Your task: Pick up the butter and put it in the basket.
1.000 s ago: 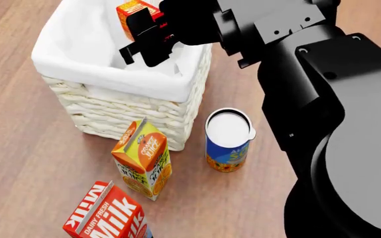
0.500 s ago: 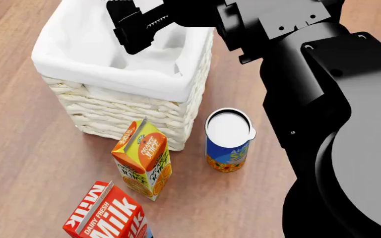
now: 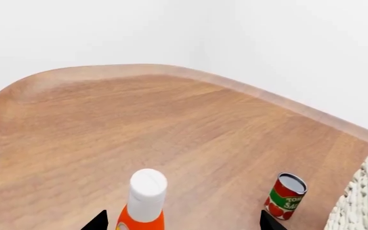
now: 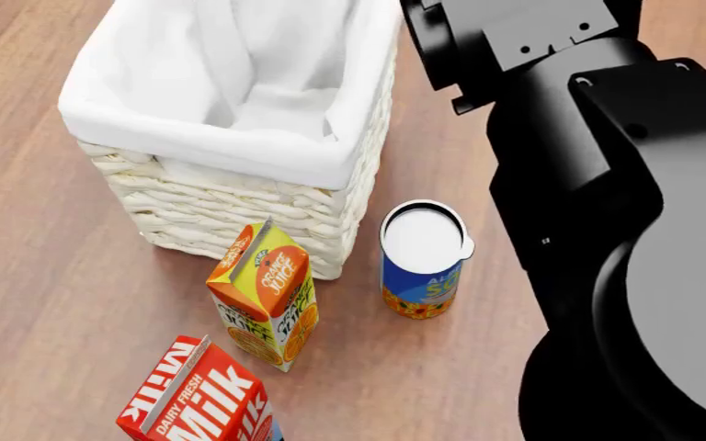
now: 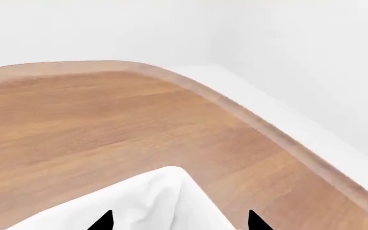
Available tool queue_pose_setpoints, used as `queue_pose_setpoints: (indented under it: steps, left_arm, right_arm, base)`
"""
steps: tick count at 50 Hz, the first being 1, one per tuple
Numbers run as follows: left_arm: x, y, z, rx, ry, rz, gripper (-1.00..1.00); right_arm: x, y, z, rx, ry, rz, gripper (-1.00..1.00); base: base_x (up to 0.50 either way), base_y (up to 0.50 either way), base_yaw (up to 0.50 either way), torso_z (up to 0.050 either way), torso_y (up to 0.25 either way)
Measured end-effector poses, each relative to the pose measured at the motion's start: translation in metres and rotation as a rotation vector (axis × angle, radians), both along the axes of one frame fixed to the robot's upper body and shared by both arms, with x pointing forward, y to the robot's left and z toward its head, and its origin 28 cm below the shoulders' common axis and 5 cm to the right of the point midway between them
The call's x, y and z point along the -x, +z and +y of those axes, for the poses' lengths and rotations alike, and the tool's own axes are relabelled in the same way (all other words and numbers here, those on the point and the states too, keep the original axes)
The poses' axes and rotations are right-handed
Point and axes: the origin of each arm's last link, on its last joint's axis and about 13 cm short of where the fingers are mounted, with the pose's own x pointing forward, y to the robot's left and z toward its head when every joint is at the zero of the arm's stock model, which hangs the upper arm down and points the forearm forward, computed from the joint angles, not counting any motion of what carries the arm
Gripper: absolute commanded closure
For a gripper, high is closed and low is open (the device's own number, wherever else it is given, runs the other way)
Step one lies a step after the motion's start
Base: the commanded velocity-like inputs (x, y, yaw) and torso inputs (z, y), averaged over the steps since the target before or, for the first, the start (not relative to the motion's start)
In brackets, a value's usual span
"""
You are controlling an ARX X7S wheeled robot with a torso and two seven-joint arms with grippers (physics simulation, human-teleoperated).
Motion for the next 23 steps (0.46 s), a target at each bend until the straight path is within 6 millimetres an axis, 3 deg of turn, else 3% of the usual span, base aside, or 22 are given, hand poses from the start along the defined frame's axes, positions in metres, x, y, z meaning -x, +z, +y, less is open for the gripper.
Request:
queue_pose_setpoints:
  steps: [15, 23]
  left_arm:
    - [0.004, 0.003, 0.002, -0.013, -0.014, -0.026, -1.0]
    - [0.008, 0.008, 0.003, -0.016, -0.023, -0.047, -1.0]
  right_arm:
    - [-0.002, 0.007, 0.003, 0.007, -0.045, -0.266, -1.0]
    - [0.012, 0.009, -0.002, 0.023, -0.096, -0.379, -1.0]
  base:
    - [0.0, 0.0, 0.0, 0.0, 0.0]
    - [0.0, 0.0, 0.0, 0.0, 0.0]
